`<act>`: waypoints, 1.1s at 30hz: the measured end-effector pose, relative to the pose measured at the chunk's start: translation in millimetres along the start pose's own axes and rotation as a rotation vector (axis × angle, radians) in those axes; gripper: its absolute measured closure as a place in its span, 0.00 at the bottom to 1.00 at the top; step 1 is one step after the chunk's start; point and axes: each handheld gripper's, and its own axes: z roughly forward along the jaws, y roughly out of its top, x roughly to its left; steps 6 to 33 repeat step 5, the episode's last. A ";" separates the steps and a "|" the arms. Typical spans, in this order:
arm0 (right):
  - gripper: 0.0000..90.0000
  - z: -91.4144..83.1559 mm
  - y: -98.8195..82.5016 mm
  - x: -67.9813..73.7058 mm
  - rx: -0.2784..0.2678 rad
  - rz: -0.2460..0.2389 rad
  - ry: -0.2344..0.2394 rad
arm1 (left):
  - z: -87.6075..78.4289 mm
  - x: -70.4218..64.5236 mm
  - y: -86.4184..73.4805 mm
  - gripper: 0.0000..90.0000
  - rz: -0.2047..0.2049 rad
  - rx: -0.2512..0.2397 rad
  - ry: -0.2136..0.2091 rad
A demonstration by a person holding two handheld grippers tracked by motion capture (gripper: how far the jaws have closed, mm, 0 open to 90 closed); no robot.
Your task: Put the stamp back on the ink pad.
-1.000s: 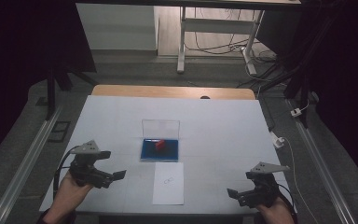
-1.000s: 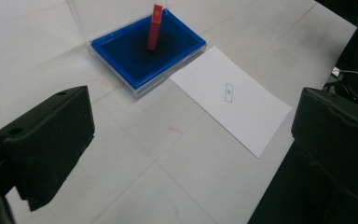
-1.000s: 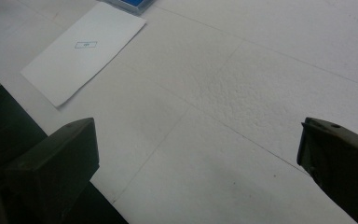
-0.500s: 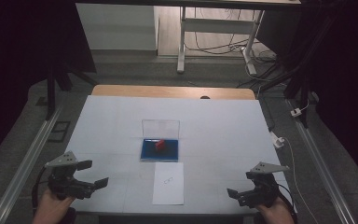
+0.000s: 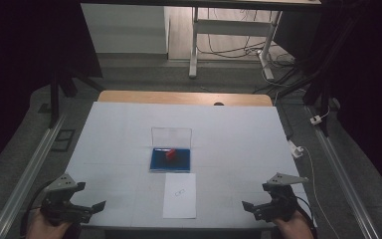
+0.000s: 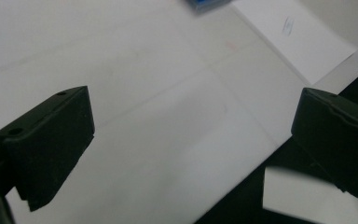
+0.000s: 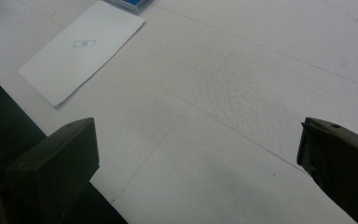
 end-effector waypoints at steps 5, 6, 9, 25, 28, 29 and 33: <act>0.00 0.5 -0.2 -0.6 0.003 -0.005 -0.002 | 0.5 2.6 0.2 0.00 -0.027 0.005 -0.003; 0.00 0.5 -0.2 -0.6 0.003 -0.005 -0.002 | 0.5 2.6 0.2 0.00 -0.027 0.005 -0.003; 0.00 0.5 -0.2 -0.6 0.003 -0.005 -0.002 | 0.5 2.6 0.2 0.00 -0.027 0.005 -0.003; 0.00 0.5 -0.2 -0.6 0.003 -0.005 -0.002 | 0.5 2.6 0.2 0.00 -0.027 0.005 -0.003; 0.00 0.5 -0.2 -0.6 0.003 -0.005 -0.002 | 0.5 2.6 0.2 0.00 -0.027 0.005 -0.003; 0.00 0.5 -0.2 -0.6 0.003 -0.005 -0.002 | 0.5 2.6 0.2 0.00 -0.027 0.005 -0.003; 0.00 0.5 -0.2 -0.6 0.003 -0.005 -0.002 | 0.5 2.6 0.2 0.00 -0.027 0.005 -0.003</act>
